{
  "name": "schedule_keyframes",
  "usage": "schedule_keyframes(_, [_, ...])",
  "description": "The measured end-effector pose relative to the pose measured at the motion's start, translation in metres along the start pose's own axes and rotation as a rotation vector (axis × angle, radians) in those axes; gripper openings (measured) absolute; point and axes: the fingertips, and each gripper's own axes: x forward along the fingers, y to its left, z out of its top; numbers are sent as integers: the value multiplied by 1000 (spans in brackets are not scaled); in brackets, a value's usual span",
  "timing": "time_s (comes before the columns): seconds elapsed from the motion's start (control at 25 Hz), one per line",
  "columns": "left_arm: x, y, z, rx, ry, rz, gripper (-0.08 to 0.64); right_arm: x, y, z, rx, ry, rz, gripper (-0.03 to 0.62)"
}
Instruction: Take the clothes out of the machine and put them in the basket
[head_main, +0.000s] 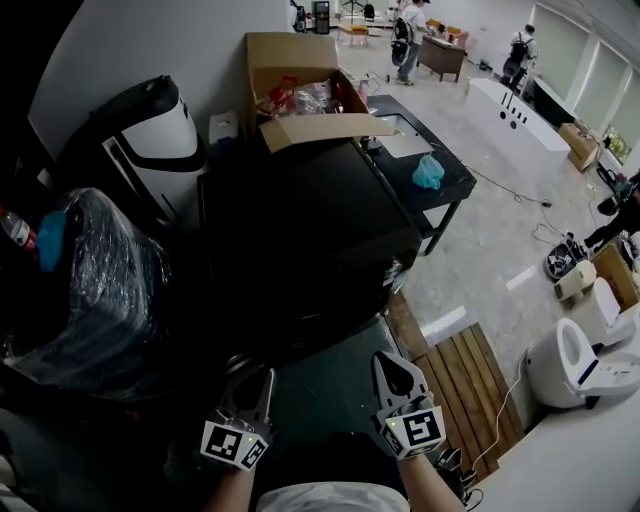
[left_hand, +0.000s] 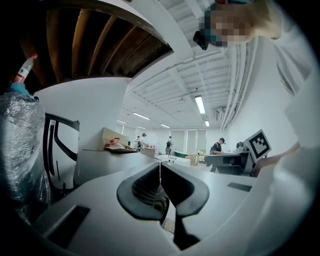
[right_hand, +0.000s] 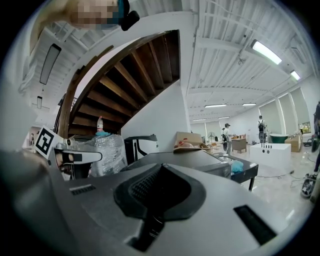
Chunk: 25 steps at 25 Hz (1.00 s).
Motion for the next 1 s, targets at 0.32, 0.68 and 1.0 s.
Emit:
schedule_keyframes(0.32, [23, 18, -70, 19, -23, 0, 23, 28, -12, -78, -7, -14, -10, 9])
schedule_keyframes(0.68, [36, 33, -177, 22, -32, 16, 23, 65, -20, -187, 1, -14, -7, 9])
schedule_keyframes(1.0, [41, 42, -281, 42, -87, -1, 23, 86, -23, -290, -19, -80, 13, 9])
